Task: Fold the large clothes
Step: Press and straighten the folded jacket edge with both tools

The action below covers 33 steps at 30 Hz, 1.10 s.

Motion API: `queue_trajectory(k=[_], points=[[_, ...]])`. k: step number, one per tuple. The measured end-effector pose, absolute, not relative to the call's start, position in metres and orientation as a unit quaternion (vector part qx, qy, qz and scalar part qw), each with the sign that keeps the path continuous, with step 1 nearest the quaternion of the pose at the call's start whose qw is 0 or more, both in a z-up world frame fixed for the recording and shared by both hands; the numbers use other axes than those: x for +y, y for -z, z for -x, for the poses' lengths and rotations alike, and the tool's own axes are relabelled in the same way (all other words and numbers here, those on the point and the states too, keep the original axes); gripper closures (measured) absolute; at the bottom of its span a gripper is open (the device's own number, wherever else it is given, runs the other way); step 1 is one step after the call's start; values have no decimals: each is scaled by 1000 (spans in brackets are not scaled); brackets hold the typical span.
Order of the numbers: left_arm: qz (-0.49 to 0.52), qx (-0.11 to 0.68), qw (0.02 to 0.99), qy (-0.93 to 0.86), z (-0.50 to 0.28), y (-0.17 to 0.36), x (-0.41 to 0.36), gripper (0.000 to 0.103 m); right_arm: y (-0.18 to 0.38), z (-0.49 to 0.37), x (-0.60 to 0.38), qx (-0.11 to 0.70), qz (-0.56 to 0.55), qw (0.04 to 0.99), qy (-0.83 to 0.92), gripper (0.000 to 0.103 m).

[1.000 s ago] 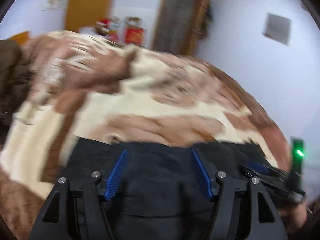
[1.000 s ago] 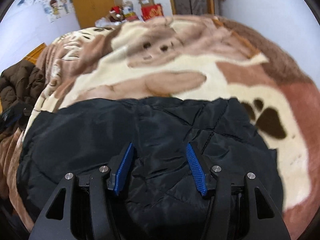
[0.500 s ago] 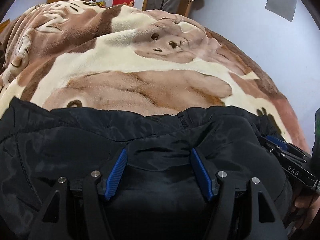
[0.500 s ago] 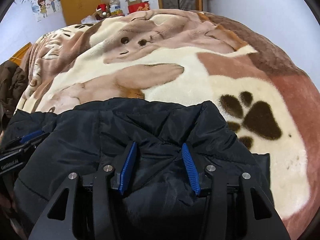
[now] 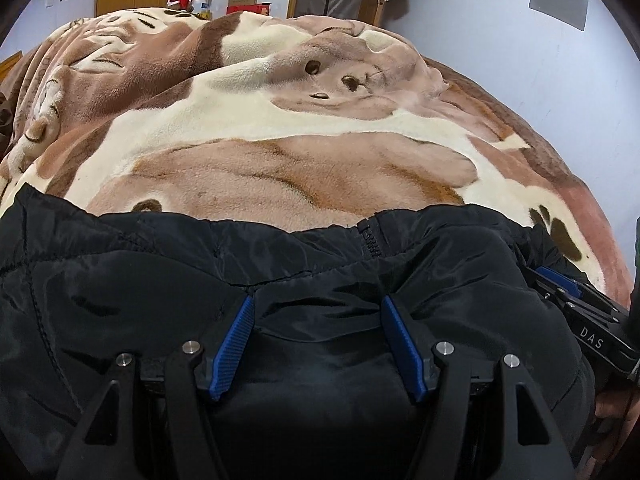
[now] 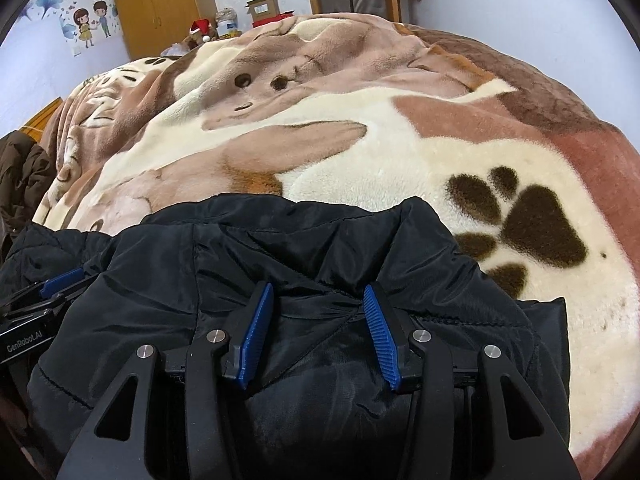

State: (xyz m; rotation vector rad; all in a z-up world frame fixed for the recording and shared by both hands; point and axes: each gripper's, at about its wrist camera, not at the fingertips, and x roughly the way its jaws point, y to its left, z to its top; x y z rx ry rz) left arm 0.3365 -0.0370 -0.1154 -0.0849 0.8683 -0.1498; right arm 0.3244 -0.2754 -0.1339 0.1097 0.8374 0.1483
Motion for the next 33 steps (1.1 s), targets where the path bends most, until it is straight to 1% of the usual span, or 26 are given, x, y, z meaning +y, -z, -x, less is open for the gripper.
queue_trajectory(k=[5, 8, 11, 13, 15, 19, 24, 33], points=[[38, 430, 899, 70, -336, 106, -37, 36, 130, -322, -276, 406, -52, 909, -73, 56], [45, 430, 899, 73, -328, 81, -27, 49, 119, -320, -279, 417, -55, 905, -73, 56], [45, 387, 919, 64, -306, 49, 3, 49, 92, -308, -285, 409, -59, 908, -73, 56], [46, 379, 923, 46, -296, 42, 30, 49, 76, -297, -294, 389, -63, 916, -70, 56], [47, 386, 921, 20, -291, 49, 60, 49, 73, -293, -303, 383, -60, 920, -56, 56], [65, 409, 910, -9, -290, 86, 94, 50, 109, -305, -321, 417, -62, 906, -36, 56], [45, 399, 915, -26, -294, 106, 83, 50, 122, -312, -316, 413, -51, 909, -26, 56], [65, 391, 918, -18, -300, 120, 84, 50, 135, -315, -319, 403, -61, 913, -28, 57]])
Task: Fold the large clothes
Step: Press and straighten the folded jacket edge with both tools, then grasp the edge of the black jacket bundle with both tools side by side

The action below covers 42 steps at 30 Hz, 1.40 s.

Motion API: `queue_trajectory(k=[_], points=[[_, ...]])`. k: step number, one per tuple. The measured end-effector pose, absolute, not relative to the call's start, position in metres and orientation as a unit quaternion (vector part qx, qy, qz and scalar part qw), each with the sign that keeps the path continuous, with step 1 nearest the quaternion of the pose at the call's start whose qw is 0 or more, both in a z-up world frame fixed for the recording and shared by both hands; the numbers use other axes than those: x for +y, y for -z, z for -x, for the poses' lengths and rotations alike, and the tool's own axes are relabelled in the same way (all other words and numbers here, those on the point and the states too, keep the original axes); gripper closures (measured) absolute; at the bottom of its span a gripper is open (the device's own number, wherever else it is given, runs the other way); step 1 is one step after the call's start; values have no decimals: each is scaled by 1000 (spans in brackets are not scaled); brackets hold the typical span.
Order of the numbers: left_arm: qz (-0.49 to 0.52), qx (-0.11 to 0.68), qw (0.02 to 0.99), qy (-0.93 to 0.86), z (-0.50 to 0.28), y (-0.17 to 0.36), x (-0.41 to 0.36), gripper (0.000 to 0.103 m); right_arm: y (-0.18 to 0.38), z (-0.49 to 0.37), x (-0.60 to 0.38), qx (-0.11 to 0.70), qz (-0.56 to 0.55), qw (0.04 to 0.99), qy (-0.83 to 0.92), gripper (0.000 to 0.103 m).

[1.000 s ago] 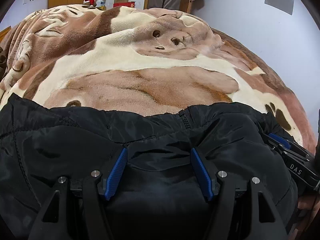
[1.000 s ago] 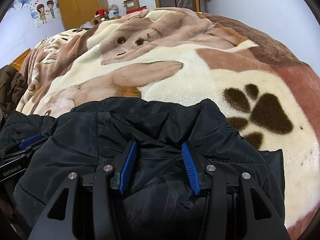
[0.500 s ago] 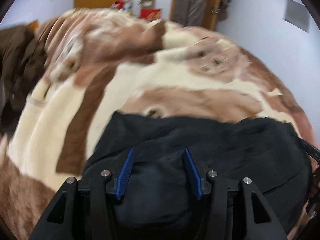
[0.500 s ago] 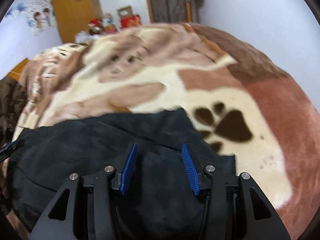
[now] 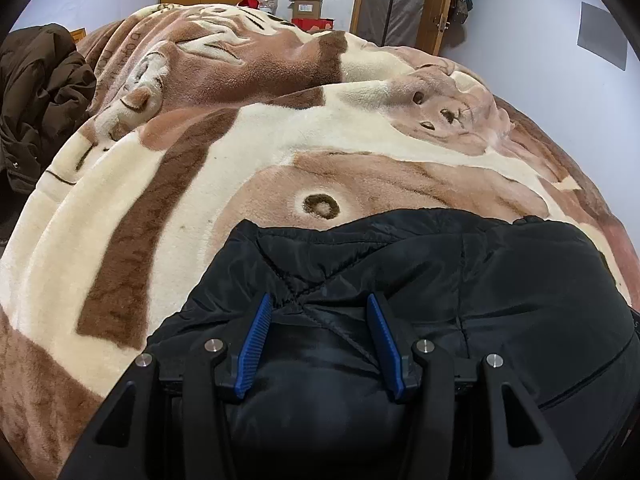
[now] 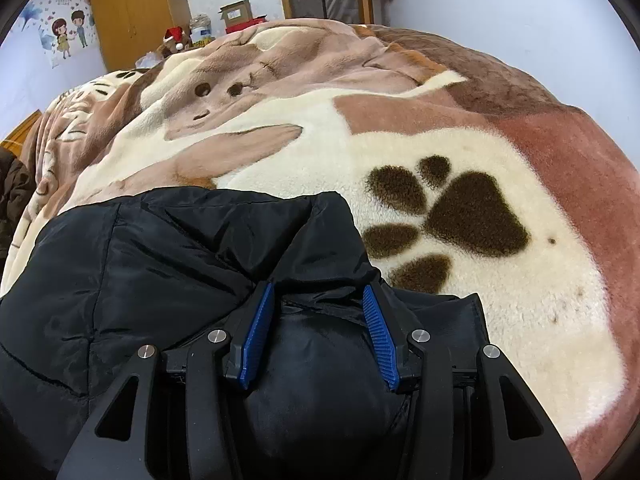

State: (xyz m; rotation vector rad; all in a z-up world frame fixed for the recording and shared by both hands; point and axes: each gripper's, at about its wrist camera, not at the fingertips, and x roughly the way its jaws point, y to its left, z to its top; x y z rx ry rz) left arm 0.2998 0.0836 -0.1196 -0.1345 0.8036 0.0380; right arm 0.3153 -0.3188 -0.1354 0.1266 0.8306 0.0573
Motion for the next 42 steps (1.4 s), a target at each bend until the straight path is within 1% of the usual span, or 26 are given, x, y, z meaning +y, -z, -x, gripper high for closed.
queue_trajectory(k=[11, 18, 22, 25, 30, 33, 36, 42], points=[[65, 385, 921, -19, -300, 121, 85, 50, 136, -312, -318, 393, -62, 917, -27, 57], [49, 394, 917, -27, -301, 117, 82, 50, 128, -313, -316, 407, -50, 912, -19, 56], [40, 406, 913, -32, -296, 98, 82, 50, 107, -309, -316, 425, -46, 904, -15, 56], [42, 399, 915, -33, -284, 78, 85, 50, 81, -290, -320, 412, -59, 909, -23, 56], [41, 375, 925, -39, -249, 47, 94, 50, 59, -250, -322, 389, -70, 917, -45, 56], [38, 375, 925, -42, -236, 49, 98, 50, 68, -238, -319, 405, -54, 912, -48, 56], [39, 411, 909, -48, -238, 76, 100, 50, 91, -246, -321, 432, -47, 900, -42, 56], [31, 409, 910, -54, -241, 84, 93, 50, 100, -252, -316, 438, -29, 898, -35, 56]])
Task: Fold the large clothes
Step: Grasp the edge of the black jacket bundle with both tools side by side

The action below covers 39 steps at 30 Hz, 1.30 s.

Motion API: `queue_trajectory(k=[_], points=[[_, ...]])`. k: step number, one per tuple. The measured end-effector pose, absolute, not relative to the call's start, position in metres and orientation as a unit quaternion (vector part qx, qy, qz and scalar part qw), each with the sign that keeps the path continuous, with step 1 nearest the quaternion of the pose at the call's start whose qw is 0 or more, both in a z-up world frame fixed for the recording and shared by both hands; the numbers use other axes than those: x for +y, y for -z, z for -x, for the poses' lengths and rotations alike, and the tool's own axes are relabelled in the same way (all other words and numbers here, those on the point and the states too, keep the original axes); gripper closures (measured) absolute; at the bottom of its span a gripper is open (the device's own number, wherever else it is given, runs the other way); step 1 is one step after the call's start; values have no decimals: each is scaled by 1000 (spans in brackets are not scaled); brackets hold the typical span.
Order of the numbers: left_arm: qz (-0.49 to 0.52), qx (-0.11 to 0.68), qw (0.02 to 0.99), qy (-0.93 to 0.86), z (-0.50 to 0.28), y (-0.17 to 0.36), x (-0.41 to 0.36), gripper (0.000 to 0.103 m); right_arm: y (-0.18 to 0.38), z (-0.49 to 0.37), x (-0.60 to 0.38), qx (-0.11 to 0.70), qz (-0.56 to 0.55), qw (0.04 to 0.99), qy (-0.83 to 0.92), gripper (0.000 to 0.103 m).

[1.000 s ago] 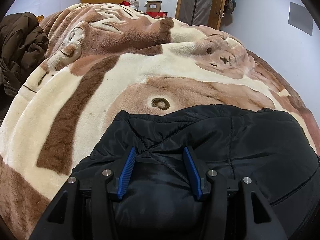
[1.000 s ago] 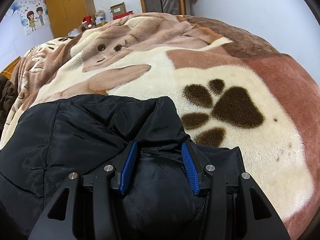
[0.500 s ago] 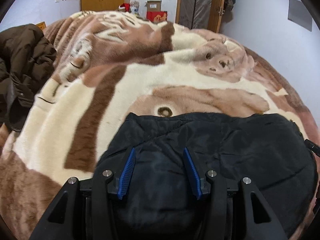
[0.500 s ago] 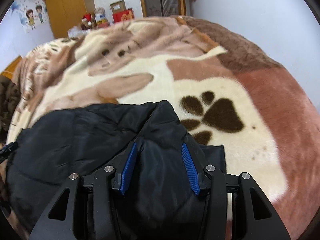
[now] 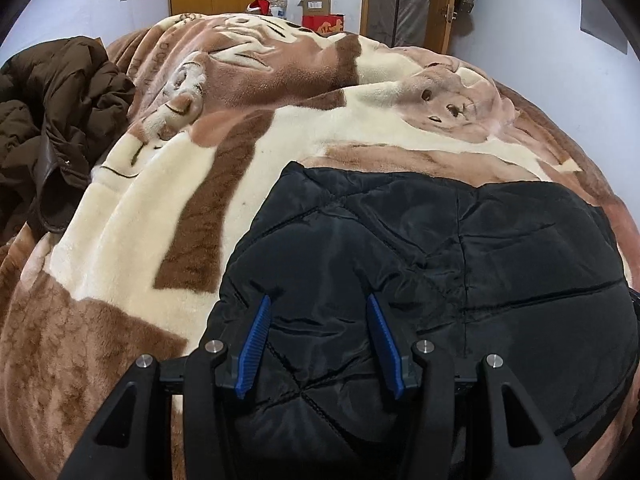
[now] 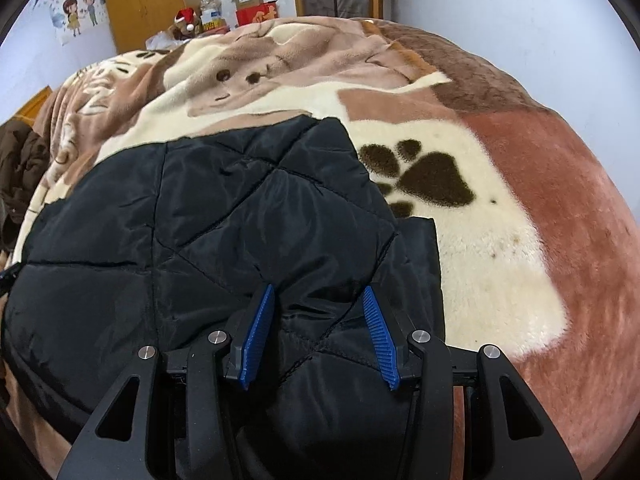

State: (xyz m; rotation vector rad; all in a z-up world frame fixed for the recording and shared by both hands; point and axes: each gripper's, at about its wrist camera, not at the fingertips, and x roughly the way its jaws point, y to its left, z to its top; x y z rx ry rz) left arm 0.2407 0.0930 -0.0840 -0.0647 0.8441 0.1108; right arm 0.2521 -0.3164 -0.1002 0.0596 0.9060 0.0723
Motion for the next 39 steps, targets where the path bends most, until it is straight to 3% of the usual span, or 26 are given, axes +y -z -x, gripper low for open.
queue_trajectory(k=[6, 16, 20, 24, 39], points=[[33, 413, 909, -47, -242, 87, 94, 50, 101, -250, -318, 447, -33, 893, -32, 56], [55, 382, 922, -25, -214, 36, 76, 51, 31, -217, -275, 380, -36, 920, -92, 56], [44, 384, 921, 43, -216, 34, 28, 50, 47, -222, -235, 401, -19, 906, -133, 56], [32, 438, 896, 69, -238, 72, -6, 50, 83, -241, -227, 445, -16, 886, -126, 56], [13, 451, 891, 54, -253, 92, -19, 49, 99, -246, -224, 454, 3, 883, -121, 56]])
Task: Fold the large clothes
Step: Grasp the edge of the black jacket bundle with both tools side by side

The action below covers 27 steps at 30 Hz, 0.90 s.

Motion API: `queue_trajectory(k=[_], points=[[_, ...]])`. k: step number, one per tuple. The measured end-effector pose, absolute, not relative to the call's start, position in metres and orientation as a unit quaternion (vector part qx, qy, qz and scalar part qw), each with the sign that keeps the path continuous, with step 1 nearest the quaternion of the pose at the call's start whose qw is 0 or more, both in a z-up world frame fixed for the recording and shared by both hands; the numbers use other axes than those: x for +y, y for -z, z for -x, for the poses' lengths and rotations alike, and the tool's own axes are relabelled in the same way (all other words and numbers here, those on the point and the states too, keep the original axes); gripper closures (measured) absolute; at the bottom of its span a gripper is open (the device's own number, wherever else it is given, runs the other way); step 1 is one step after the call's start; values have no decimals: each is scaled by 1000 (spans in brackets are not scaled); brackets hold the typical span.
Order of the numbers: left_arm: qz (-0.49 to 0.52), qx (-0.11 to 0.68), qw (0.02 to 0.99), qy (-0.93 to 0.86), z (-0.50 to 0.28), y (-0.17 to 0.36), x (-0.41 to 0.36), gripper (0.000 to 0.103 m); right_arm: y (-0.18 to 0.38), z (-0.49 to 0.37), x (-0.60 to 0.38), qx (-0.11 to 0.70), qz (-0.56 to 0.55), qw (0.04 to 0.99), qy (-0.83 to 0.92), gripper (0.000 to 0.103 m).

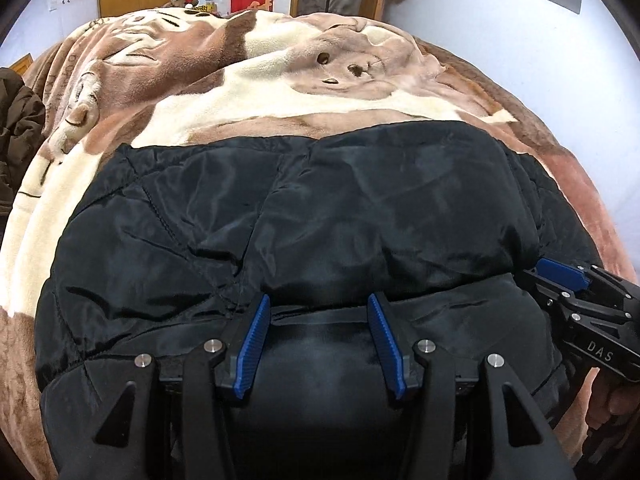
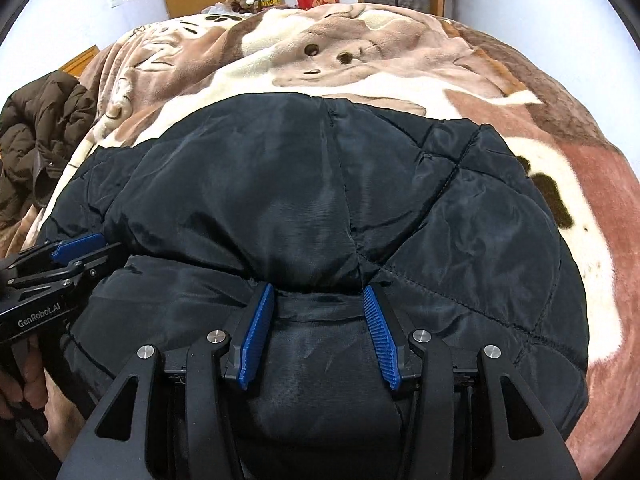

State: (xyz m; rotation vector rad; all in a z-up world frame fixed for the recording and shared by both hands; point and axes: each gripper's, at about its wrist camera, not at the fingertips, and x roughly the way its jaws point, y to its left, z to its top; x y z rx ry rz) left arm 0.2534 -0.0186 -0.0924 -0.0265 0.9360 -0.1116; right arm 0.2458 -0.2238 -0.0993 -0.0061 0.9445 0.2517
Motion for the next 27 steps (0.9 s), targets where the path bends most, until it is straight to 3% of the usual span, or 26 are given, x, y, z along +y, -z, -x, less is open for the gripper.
queue_trajectory(k=[12, 18, 27], points=[[33, 443, 894, 63, -240, 67, -2, 49, 63, -232, -237, 434, -15, 891, -134, 54], [40, 405, 913, 5, -219, 41, 62, 50, 51, -222, -275, 412, -11, 906, -101, 51], [94, 443, 890, -52, -217, 72, 138, 49, 76, -232, -310, 442, -23, 895, -51, 50]])
